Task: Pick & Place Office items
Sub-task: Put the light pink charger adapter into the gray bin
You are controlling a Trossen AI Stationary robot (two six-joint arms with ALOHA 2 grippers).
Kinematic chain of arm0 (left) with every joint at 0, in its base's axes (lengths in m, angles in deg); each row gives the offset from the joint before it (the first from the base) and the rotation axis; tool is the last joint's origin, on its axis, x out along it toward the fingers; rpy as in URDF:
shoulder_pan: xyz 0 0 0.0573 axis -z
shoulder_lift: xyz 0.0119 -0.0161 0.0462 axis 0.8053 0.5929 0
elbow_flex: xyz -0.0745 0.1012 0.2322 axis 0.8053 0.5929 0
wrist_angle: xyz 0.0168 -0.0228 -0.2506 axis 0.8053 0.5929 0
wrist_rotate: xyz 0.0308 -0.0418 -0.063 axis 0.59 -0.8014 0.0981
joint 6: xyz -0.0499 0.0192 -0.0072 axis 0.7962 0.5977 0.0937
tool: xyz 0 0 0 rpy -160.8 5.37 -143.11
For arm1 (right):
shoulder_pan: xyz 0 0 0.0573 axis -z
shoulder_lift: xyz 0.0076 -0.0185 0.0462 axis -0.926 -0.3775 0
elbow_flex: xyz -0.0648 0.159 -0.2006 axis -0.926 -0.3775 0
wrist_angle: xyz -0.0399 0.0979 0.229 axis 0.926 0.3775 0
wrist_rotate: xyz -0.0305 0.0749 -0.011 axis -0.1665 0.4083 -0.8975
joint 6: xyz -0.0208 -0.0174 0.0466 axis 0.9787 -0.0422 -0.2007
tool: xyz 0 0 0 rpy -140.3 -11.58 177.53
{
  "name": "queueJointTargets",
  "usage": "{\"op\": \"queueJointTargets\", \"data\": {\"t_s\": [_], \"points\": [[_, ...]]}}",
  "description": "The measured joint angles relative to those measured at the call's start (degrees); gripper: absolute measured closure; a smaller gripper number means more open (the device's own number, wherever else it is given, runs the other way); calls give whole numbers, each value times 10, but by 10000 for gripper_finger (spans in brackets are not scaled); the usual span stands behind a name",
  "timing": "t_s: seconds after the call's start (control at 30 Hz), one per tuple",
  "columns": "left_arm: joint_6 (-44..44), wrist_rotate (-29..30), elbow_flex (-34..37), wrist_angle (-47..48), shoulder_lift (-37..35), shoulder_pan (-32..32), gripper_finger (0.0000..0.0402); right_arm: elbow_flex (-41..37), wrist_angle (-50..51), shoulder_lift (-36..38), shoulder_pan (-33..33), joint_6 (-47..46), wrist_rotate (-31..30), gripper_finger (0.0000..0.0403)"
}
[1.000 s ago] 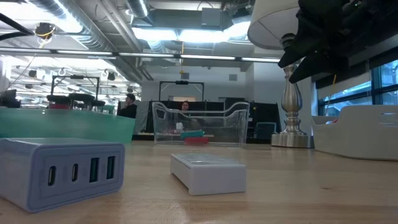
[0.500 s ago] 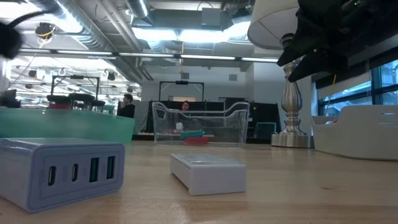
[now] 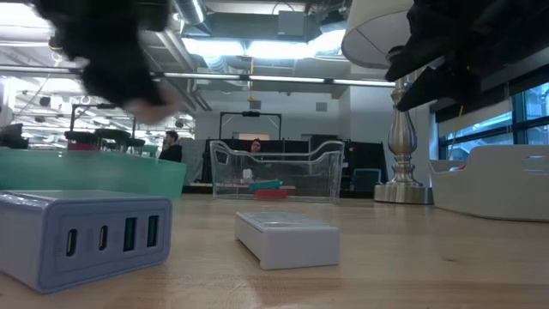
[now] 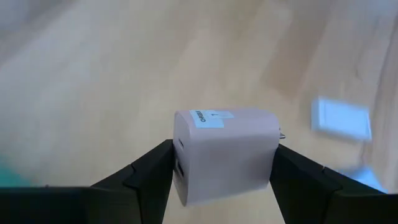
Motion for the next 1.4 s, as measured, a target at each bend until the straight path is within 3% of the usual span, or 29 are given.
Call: {"op": "queueJointTargets", "data": {"t_s": [0.3,0.53,0.7,0.9,1.07,1.4], "points": [[-266,-73,0,-225,67,-131,174,0,-27,0,-4,-2,-10,87],[-494,-10,0,-431,138,-152,174,0,-159,-18,2,-2,-35,87],[-590,62,0,-584,178,-159,174,0,-233,-46,28,-20,-37,87],[-614,81,0,-627,186,-172,173,2,-237,-73,70,-64,5,87],[-588,66,0,-622,186,-185,173,46,-226,-97,90,-36,39,87],[-566,46,0,-618,186,-200,173,227,18,-205,115,5,40,87]]}}
